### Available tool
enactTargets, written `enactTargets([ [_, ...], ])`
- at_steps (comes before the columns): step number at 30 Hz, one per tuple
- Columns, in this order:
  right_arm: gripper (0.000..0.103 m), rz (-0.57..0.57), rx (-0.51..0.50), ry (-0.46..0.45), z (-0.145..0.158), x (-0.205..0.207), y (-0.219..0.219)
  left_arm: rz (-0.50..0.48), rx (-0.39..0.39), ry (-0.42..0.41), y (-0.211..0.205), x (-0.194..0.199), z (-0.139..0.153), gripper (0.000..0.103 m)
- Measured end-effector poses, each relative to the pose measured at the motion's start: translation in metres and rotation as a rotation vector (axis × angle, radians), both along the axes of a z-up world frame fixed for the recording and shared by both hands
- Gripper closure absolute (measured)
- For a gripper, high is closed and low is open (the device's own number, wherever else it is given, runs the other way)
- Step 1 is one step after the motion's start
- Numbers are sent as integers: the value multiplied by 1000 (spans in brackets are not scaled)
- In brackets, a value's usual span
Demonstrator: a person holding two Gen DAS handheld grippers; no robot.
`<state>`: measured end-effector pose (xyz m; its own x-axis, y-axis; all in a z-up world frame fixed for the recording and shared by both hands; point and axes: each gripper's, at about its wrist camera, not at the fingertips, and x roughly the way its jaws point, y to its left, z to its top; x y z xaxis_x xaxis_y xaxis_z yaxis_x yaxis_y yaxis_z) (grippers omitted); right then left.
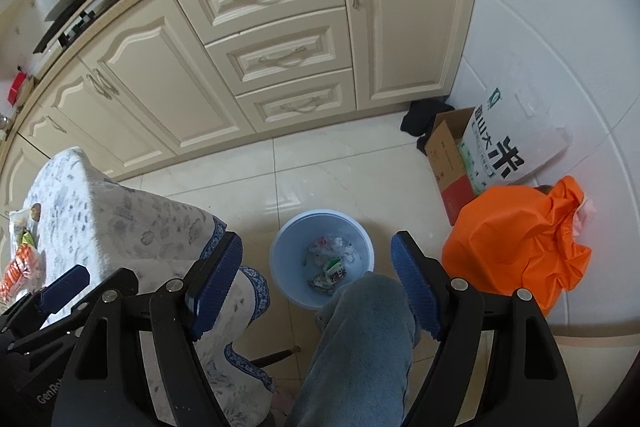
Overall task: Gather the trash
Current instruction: 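Open the right tool to drop the snack wrapper into the blue bin, then move both open tools back over the trash pile on the table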
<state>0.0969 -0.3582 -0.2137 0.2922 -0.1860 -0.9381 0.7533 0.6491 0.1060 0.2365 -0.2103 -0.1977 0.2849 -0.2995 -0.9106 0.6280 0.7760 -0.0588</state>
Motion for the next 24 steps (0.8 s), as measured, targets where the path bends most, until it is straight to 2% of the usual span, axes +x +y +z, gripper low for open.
enactTargets([
  [12, 20, 31, -68, -82, 46, -7, 32, 38, -56, -64, 54, -29, 41, 37],
  [17, 19, 66, -71, -124, 60, -2, 52, 80, -87, -110, 94, -43, 61, 25],
  [24, 15, 139, -87, -194, 79, 10, 91, 173, -107, -144, 156, -56, 80, 24],
])
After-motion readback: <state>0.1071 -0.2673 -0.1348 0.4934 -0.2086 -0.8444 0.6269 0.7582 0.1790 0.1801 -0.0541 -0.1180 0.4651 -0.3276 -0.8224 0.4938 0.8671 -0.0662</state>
